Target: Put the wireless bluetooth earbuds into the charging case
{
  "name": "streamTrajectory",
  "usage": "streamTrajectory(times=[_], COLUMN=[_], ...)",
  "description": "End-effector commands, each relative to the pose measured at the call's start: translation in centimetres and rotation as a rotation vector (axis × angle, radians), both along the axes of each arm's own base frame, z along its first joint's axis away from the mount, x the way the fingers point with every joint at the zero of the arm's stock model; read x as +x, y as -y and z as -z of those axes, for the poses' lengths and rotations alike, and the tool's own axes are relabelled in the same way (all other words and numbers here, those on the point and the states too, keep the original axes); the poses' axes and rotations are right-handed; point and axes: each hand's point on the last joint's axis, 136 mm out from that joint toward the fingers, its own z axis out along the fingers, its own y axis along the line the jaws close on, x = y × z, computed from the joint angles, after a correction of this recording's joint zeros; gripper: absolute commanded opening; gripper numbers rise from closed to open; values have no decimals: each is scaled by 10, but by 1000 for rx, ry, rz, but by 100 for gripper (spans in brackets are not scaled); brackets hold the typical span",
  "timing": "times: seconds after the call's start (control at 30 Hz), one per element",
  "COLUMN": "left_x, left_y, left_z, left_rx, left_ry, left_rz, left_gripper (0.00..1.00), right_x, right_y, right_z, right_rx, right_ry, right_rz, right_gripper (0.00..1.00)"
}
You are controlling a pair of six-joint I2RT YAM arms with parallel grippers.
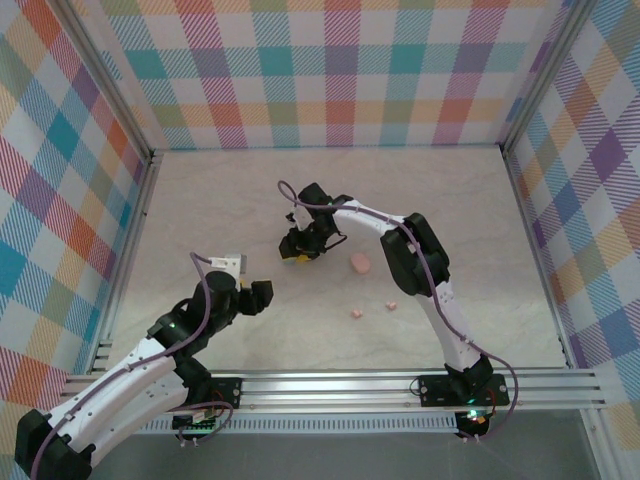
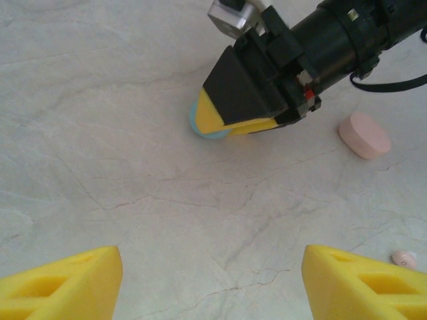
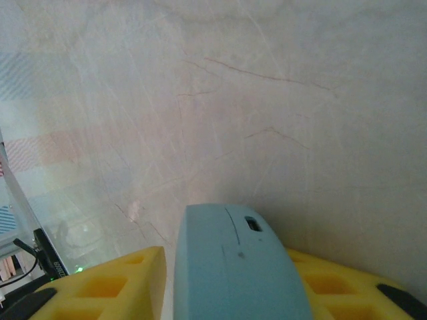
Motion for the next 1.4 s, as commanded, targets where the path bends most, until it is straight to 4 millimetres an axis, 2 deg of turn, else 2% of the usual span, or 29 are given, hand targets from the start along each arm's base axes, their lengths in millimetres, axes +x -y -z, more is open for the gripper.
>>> streamTrajectory(times=[0.0, 0.3, 0.67, 1.1, 1.27, 1.37], left_x=[2, -1, -3, -3, -2, -1], left_y=[2, 4, 9, 8, 9, 11], left_z=[-8, -21, -26, -25, -28, -26], left_rx=[-33, -65, -64, -48, -45, -47], left_ry=[42, 87, 97, 91, 91, 81], left_rz=[12, 37, 72, 71, 77, 82], left_gripper=[71, 72, 72, 72, 72, 73], right_x=[4, 16, 29, 43, 40, 39], right_y=[22, 27, 30, 41, 43, 51], right_z=[12, 3, -9, -69, -81, -89], right_rx=[-123, -171, -198, -204, -183, -152], right_ry=[51, 121, 193, 316, 311, 277], right_rz=[3, 4, 6, 25, 27, 53], right_gripper=[47, 51, 54, 59, 59, 59])
